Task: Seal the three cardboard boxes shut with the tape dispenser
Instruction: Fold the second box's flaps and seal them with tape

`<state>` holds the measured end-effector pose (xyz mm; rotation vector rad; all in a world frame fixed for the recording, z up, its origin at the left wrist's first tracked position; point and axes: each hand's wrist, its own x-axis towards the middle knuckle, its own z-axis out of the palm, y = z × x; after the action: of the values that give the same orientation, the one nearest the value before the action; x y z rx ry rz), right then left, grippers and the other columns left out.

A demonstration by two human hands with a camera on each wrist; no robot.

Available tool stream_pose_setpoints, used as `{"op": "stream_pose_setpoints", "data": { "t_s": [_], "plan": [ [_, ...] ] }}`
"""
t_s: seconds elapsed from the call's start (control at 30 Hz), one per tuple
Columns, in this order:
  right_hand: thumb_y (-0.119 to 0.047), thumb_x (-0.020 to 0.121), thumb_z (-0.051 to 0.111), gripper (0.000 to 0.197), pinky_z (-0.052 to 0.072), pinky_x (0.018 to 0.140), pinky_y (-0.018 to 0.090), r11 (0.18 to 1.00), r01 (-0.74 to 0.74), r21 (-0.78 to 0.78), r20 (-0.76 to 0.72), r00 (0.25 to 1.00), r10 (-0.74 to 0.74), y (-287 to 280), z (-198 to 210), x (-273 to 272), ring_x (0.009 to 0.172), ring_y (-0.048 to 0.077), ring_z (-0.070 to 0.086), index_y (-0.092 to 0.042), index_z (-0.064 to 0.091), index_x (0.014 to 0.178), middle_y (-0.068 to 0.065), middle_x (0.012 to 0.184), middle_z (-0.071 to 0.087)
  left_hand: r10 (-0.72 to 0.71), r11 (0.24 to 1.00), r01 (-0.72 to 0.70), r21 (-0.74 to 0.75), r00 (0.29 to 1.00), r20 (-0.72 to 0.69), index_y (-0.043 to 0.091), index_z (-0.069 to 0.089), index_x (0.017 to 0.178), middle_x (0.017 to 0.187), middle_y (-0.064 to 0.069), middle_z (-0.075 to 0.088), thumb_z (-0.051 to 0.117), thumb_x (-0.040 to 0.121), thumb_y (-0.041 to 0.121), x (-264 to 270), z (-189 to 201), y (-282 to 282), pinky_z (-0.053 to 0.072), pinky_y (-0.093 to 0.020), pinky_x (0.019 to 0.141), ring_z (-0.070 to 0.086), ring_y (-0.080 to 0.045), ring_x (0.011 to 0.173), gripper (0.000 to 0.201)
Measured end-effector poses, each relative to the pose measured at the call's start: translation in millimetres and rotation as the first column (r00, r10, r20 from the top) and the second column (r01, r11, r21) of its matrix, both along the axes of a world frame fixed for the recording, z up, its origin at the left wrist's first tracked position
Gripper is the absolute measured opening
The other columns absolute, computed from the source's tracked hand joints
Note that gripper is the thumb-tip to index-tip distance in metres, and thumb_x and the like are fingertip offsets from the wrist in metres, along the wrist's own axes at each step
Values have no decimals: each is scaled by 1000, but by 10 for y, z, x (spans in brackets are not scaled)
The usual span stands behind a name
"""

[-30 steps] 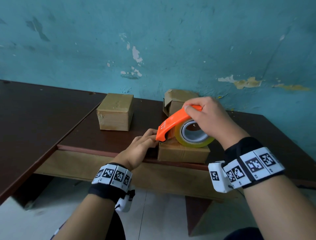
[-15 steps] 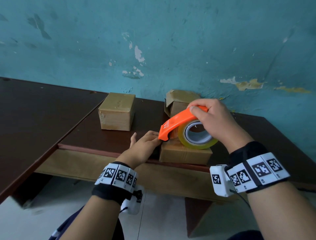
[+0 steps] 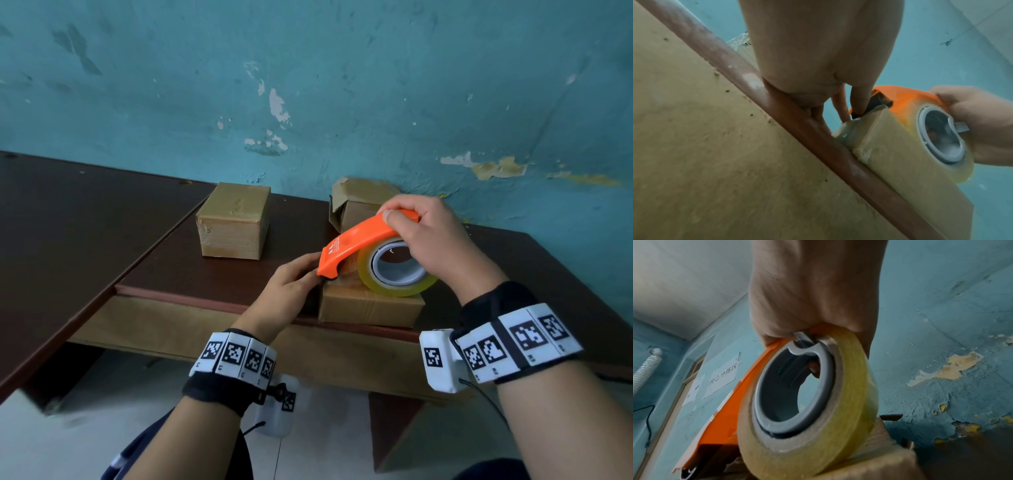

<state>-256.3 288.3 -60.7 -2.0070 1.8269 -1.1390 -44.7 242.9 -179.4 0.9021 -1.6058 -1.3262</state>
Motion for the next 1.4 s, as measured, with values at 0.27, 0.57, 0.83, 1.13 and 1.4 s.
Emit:
{"op": "stream_pose_setpoints", "data": {
  "t_s": [0.27,0.57,0.83,1.13,1.4],
  "plan": [
    [-32,104,54,21,40,68,28,1000,-2,-2,0,1000,2,30,2,2,79,7,55,-28,74,96,-10,82,60,71,997,-68,29,993,-98,5,77,108,104,-4,80,63,103,11,11,-21,9,56,-34,95,75,-18,104,16],
    [-33,104,53,22,38,68,28,1000,3,-3,0,1000,-3,36,-7,4,82,6,55,-28,73,96,-9,85,60,154,988,-154,-4,985,-77,13,81,112,104,-1,81,70,99,15,35,-39,62,59,-52,99,76,-18,103,17],
    [-33,104,54,21,39,68,29,1000,2,2,4,1000,-2,26,-8,-2,82,6,55,-29,73,96,-10,84,60,192,949,-204,-240,979,-72,12,84,104,122,8,76,67,95,-2,27,-151,201,59,-35,99,70,-6,116,23],
    [-33,104,53,22,39,67,28,1000,-2,-4,-9,1000,2,39,0,4,78,7,55,-28,72,95,-8,82,60,40,960,-49,-274,998,-41,9,77,122,142,6,65,67,95,-6,182,-166,314,53,-22,103,62,-4,130,32],
    [-33,104,54,22,41,67,30,1000,-5,-11,-12,1000,5,20,-20,-7,77,10,55,-29,72,93,-7,81,59,169,957,-185,-223,982,-86,9,84,97,113,9,78,81,85,-3,177,-279,409,59,-26,96,73,-4,111,17]
  ]
}}
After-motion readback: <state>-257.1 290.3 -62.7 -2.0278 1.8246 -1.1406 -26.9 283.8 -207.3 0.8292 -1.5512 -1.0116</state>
